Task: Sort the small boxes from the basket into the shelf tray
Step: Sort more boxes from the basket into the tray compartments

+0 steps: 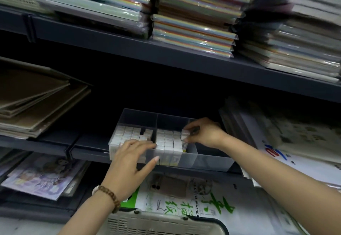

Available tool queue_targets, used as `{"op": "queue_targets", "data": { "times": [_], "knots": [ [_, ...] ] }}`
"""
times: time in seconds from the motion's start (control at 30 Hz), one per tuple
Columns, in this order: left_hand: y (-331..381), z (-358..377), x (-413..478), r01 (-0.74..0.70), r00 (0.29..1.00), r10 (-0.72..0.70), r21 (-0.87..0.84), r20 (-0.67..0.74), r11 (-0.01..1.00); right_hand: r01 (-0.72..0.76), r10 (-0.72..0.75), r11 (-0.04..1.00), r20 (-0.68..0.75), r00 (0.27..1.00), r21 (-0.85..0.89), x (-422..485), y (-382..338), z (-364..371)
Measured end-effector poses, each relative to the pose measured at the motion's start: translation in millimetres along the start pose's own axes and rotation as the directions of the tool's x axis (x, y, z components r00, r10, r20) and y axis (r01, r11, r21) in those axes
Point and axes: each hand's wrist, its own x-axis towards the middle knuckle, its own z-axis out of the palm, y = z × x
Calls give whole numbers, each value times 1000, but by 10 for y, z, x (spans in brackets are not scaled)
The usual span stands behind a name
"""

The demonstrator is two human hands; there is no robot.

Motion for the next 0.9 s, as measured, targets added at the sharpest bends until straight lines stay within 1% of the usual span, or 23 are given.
{"op": "queue_targets", "data": {
  "times": [0.2,0.3,0.4,0.43,0.5,0.63,0.77,0.9],
  "knots": [
    [-5,25,6,4,1000,-4,-1,-21,1000,20,-17,998,-55,998,57,-59,28,-8],
    [13,21,6,15,1000,-15,0,-17,1000,71,-77,996,-112,991,-48,-108,27,52],
    [26,8,-13,14,1000,-14,-14,-13,1000,170,-205,956,-129,970,-237,-150,30,111],
    [24,5,-22,13,1000,-13,-18,-8,1000,187,-229,948,-140,963,-259,-159,46,115],
    [20,3,-34,10,1000,-10,-17,7,1000,201,-240,955,-167,956,-219,-186,100,110],
    [14,-17,-54,9,1000,-8,-30,23,999,226,-237,971,-228,944,-72,-258,246,170],
    [55,-49,-108,-3,999,5,-53,32,999,202,-174,977,-280,944,75,-342,300,264],
    [130,-94,-251,-7,999,10,-58,45,998,199,-151,970,-302,941,137,-505,210,286]
  ]
}}
